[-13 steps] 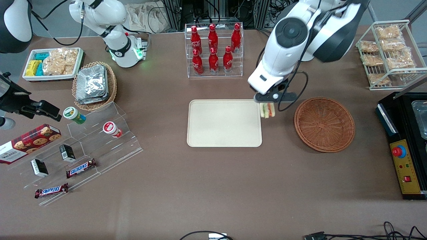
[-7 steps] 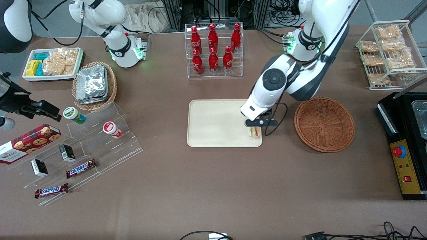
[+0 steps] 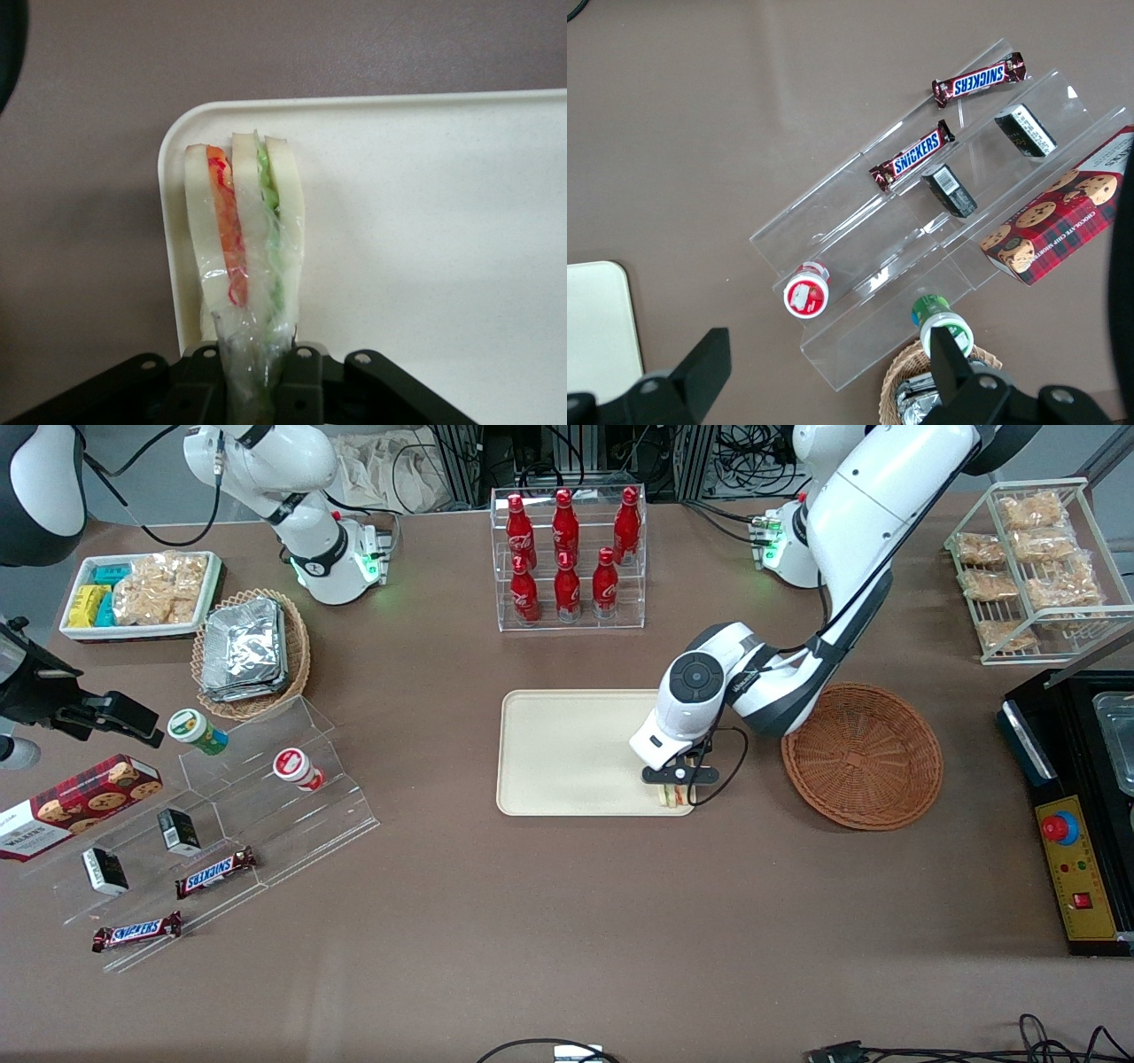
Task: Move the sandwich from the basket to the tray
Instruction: 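Lower the held sandwich onto the cream tray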
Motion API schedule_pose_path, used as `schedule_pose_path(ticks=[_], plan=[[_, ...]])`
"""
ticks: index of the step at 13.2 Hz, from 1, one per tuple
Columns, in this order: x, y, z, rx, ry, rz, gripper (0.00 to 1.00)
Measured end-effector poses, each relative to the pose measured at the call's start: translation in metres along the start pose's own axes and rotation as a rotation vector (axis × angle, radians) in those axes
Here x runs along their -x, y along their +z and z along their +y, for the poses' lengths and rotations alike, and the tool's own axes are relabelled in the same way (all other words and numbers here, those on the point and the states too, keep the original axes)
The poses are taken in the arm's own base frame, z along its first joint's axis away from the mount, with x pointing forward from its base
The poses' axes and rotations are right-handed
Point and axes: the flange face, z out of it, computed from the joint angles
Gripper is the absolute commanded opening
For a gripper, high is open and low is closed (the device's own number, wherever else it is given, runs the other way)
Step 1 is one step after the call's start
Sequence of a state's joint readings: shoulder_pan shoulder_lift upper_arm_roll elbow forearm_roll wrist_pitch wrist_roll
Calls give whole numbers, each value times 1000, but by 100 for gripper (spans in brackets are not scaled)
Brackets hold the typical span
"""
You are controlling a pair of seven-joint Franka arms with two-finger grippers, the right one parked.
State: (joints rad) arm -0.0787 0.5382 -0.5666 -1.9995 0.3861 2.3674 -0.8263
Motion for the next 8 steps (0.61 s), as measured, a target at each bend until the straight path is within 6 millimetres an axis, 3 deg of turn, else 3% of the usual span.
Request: schedule_pose_path(ticks=[1,2,3,4,8], plan=[[0,0,0,0,0,1,22],[0,0,0,0,1,1,46],[0,0,0,0,0,1,79],[0,0,0,0,-1,2,100],[-1,-3,0,-2,-12,4,100]])
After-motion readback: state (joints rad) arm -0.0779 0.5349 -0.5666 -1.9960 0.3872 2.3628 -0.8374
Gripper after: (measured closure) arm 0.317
